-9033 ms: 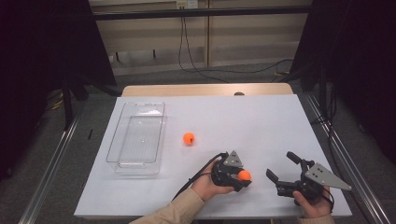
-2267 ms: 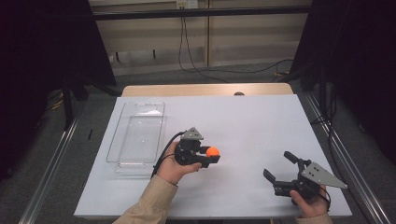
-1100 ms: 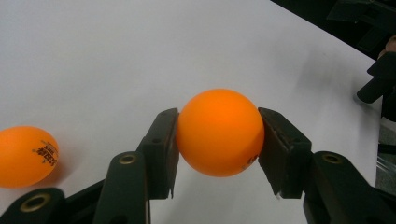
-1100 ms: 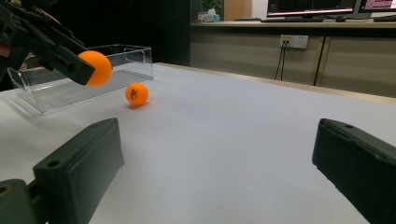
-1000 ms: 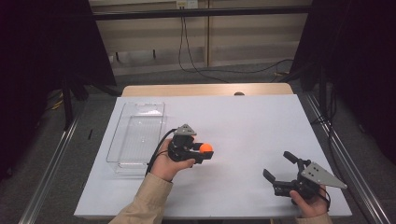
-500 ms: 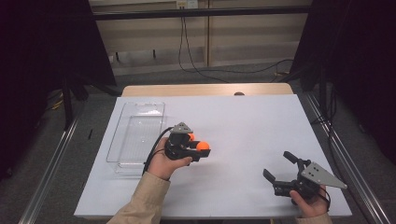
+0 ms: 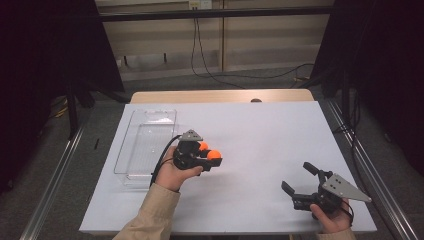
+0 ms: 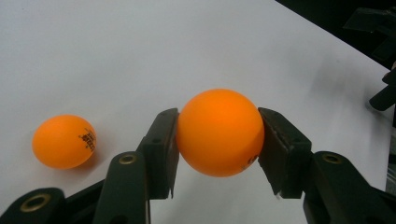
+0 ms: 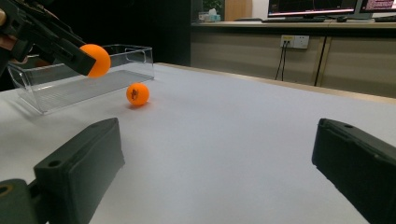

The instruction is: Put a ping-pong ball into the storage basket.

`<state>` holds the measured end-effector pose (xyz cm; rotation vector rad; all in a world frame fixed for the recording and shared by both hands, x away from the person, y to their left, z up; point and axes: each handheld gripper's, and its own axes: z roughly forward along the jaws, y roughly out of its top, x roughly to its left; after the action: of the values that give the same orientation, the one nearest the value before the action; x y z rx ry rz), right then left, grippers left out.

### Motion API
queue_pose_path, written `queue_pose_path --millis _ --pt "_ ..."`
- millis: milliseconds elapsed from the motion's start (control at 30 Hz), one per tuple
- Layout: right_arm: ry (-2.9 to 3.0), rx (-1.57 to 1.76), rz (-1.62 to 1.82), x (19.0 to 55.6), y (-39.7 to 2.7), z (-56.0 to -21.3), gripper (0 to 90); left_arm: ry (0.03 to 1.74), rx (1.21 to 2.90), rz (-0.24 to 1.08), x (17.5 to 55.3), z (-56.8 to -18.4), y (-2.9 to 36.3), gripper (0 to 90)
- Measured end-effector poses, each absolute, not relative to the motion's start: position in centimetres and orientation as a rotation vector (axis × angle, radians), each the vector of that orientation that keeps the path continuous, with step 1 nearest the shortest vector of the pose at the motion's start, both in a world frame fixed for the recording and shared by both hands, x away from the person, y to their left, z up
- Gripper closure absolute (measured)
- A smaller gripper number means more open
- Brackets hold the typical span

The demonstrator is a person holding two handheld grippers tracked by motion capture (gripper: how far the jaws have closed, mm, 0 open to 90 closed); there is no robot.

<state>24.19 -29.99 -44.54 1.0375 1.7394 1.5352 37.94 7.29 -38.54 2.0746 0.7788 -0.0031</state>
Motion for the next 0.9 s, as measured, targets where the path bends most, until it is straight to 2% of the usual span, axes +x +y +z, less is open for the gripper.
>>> queue_pose_path --millis 900 --pt "1.739 1.036 1.538 24.2 -30.0 -44.5 1.4 0.824 2.064 0.017 38.3 -38.0 8.5 50.8"
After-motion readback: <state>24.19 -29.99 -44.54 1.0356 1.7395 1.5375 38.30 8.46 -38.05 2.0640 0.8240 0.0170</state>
